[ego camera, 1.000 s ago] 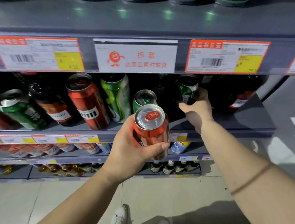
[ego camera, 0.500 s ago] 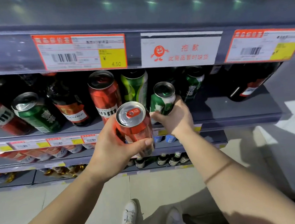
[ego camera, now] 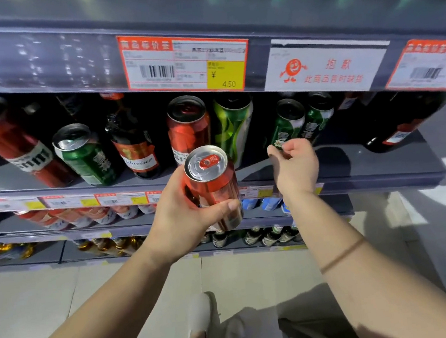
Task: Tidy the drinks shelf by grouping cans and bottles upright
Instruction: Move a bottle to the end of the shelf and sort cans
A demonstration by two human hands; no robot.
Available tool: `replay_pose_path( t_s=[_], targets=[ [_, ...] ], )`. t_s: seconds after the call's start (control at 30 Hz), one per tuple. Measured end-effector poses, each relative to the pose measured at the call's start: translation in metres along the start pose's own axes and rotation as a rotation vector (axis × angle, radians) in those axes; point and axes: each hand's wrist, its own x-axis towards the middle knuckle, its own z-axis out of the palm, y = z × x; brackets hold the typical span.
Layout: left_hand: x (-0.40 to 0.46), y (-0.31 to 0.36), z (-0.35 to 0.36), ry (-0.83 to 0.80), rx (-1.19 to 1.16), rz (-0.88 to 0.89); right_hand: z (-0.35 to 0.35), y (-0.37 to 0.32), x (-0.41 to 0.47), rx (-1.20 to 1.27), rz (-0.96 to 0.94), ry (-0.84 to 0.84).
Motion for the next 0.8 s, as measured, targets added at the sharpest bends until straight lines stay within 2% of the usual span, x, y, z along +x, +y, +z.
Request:
replay_pose_path(
  t_s=[0.1,0.17,0.3,0.53,0.67,0.8],
  targets=[
    [-0.008,0.0,-0.004,0.055,0.001,-0.014,0.006,-0.019,-0.017,0.028,-0.137,-0.203],
    [-0.016,0.002,-0.009,0.099,0.015,-0.017,0.017,-0.032,-0.019,-0.081,-0.131,-0.321],
    [-0.032,0.002,-0.025,0.188,0.031,-0.026,0.041,-0.04,-0.012,-0.3,-0.076,-0.387],
    [-0.043,-0.011,-0.043,0.329,0.018,-0.055,0.038,-0.023,-0.013,-0.239,-0.09,-0.23],
    [-0.038,-0.015,-0.053,0.263,0.017,-0.047,0.034,-0.017,-0.014,-0.255,-0.086,-0.22],
    [-0.032,-0.014,-0.077,0.182,0.013,-0.015,0.037,-0.017,-0.039,-0.023,-0.125,-0.099]
  ],
)
